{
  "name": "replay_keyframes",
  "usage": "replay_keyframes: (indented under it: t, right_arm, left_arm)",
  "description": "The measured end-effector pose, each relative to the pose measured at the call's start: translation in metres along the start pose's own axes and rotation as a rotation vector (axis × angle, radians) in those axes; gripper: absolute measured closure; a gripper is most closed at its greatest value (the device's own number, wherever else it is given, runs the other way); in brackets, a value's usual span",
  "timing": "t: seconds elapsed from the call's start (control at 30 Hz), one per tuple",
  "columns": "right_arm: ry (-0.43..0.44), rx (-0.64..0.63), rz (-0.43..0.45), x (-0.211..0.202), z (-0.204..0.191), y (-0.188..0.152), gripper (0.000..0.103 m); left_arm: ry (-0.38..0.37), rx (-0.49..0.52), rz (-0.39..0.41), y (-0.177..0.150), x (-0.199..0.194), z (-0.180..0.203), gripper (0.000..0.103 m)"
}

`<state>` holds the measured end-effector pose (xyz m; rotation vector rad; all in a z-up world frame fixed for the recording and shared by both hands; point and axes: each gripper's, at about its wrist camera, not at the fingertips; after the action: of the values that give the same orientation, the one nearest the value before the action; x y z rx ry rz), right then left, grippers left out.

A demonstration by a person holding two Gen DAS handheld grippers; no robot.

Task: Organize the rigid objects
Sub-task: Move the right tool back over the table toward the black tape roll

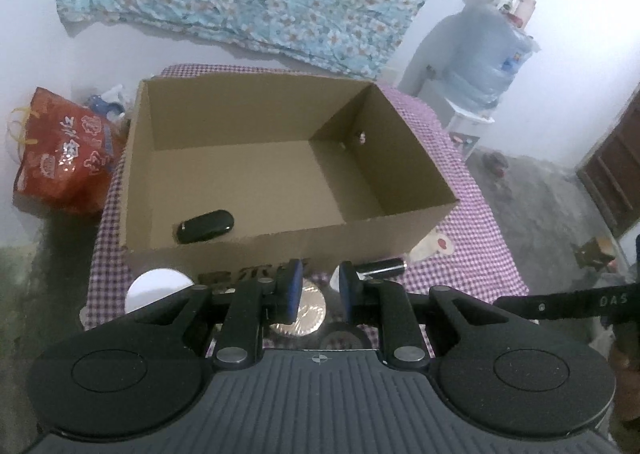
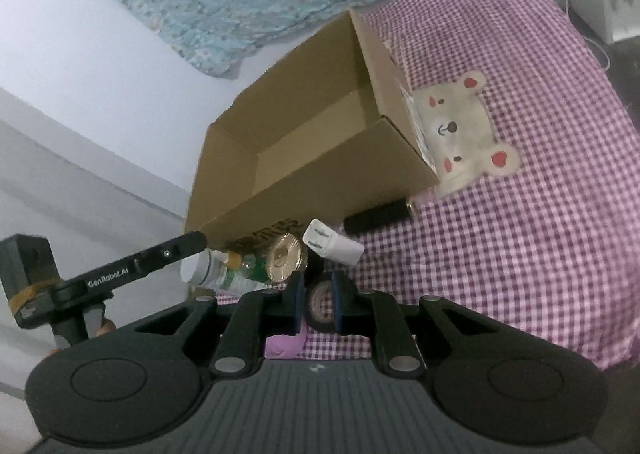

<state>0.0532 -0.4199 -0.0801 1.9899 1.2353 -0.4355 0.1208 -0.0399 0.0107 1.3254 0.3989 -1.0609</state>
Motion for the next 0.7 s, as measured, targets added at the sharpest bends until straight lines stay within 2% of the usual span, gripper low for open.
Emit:
replay_keyframes:
  t: [0.37, 0.7]
  right_arm:
    - [0.013, -0.064, 0.011, -0.007, -0.024, -0.002, 0.087]
    - [0.024, -0.051, -0.026, 0.006, -0.028, -0.005, 0.087]
  left_arm:
    - [-0.003, -0.023, 0.020, -0.013, -0.014, -0.007, 0.082]
    - [-0.008, -0.055, 0.009, -0.019, -0.011, -0.017, 0.080]
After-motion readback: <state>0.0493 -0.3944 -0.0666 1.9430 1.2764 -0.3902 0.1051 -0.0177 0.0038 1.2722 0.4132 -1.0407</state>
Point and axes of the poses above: each gripper's, at about its wrist camera, not at the fingertips, and x roughly the way its jaws point, z to its right, y to its top, and after that the axes turned 3 degrees about -z, right-handed
